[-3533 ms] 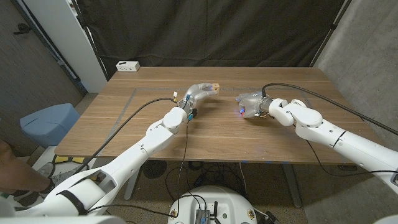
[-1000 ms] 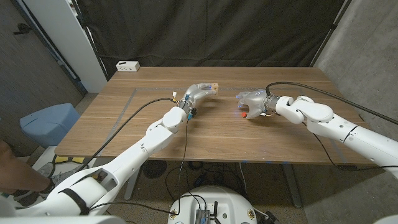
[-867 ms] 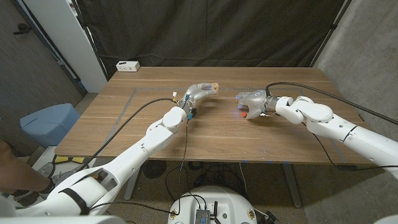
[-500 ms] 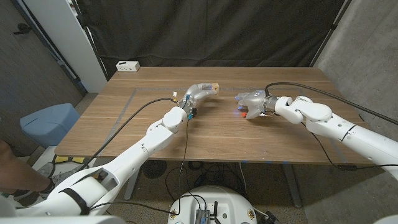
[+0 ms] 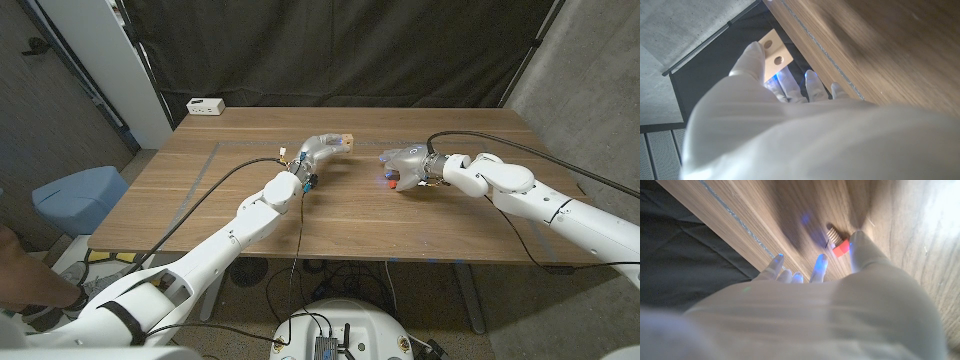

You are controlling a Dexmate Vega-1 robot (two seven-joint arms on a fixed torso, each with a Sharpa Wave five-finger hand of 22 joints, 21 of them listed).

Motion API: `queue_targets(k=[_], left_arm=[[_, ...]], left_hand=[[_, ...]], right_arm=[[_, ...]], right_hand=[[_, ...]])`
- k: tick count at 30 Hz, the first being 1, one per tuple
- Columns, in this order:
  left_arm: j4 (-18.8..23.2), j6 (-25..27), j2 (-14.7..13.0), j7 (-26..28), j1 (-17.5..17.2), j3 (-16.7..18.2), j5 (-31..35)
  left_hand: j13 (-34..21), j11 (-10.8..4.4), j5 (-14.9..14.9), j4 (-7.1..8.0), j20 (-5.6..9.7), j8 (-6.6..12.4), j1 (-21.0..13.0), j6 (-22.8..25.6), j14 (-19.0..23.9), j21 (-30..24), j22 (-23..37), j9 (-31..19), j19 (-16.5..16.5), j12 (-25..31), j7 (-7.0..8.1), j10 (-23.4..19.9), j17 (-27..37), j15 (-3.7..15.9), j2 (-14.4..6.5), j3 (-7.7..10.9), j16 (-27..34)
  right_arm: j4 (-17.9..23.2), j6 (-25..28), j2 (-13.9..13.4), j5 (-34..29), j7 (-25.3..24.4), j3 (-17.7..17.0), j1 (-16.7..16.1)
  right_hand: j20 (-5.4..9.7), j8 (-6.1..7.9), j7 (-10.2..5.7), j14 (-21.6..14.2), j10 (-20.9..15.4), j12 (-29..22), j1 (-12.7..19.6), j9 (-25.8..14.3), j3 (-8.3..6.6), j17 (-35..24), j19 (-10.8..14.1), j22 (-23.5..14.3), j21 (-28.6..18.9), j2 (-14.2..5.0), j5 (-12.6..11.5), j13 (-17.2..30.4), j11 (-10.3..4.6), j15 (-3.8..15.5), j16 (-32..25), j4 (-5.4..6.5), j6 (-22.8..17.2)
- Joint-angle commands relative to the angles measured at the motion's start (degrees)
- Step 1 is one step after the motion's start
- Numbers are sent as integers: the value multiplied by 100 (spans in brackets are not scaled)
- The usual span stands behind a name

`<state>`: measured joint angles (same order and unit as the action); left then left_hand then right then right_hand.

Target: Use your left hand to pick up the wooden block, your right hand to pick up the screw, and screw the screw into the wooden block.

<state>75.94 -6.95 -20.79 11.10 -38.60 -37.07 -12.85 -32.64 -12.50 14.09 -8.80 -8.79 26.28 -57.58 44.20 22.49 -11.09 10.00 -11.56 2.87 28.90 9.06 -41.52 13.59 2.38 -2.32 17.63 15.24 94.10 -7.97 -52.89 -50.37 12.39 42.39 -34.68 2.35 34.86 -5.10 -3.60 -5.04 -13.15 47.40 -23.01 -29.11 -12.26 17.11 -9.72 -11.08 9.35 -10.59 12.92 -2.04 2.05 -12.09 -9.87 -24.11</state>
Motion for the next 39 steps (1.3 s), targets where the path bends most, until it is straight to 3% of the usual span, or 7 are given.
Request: queue_targets(k=[1, 20, 39], left_arm=[[-33, 0, 36, 17, 11, -18, 7], [-2, -14, 39, 25, -19, -30, 7], [89, 70, 15, 39, -45, -37, 19]], left_hand=[[-4, 3, 41, 37, -14, 71, 79, 158, 41, -32, 26, -68, 5, 41, 40, -70, 18, 523, -125, 34, -16], [-16, 4, 50, 33, -3, 73, 87, 168, 46, -33, 26, -68, 10, 22, 40, -83, 11, 525, -124, 32, -32], [-29, 4, 59, 38, -16, 71, 97, 171, 55, -29, 26, -68, 2, -2, 38, -92, 13, 514, -145, 31, -40]], right_arm=[[-82, -73, 15, 62, -48, 21, 35], [-180, -143, 98, 77, -122, 92, 95], [-270, -239, 118, 71, -144, 137, 173]], right_hand=[[80, 79, 7, -40, -82, -54, 70, -21, -26, -18, 53, -9, -37, -15, 3, 23, 6, 216, -24, 8, -97], [123, 332, 5, -110, -191, -69, 162, -70, -72, -29, 122, -7, -34, -51, -11, 28, -7, 249, -23, 3, -493], [214, 486, -28, -179, -326, -98, 246, -119, -126, -44, 196, -3, -35, -93, -34, 30, -13, 279, -32, 7, -664]])
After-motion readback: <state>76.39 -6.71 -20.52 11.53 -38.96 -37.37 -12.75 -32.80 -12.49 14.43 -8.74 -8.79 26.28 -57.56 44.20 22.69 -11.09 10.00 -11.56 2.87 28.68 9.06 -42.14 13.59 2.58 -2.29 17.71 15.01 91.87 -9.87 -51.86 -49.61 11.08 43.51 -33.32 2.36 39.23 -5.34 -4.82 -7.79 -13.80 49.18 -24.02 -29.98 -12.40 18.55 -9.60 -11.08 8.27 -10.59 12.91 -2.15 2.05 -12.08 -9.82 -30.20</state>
